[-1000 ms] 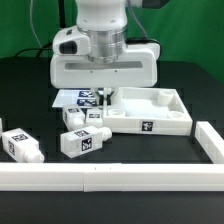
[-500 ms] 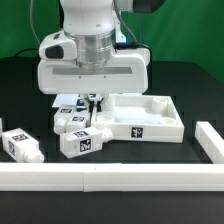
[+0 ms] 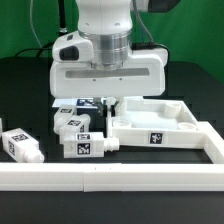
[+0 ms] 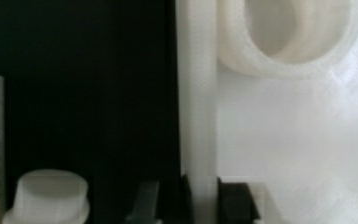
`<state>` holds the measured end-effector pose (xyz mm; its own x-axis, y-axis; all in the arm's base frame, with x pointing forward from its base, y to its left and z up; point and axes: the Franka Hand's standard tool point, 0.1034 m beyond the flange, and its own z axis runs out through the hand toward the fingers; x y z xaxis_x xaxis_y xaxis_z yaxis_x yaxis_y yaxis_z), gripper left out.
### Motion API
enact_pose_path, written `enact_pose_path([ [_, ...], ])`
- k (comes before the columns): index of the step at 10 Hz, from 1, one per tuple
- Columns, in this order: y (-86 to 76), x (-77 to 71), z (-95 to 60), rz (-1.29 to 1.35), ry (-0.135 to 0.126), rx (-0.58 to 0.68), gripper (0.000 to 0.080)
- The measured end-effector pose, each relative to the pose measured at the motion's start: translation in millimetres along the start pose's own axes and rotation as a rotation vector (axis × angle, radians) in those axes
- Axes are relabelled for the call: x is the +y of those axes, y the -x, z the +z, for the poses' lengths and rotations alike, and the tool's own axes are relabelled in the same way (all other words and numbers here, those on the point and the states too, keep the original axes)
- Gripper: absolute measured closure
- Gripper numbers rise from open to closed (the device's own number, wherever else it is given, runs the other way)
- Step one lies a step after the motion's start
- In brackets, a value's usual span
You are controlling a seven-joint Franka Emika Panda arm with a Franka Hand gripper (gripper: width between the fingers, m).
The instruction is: Assemble one leg
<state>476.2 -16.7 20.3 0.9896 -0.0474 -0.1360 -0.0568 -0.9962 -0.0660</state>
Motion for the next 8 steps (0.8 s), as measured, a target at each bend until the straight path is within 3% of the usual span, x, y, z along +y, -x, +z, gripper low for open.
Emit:
enact_pose_path([
  [3, -1.7, 0.4, -0.8, 0.001, 0.000, 0.002, 0.0747],
  [8, -54.2, 7.9, -14.1, -0.065, 0.001, 0.070, 0.0747],
])
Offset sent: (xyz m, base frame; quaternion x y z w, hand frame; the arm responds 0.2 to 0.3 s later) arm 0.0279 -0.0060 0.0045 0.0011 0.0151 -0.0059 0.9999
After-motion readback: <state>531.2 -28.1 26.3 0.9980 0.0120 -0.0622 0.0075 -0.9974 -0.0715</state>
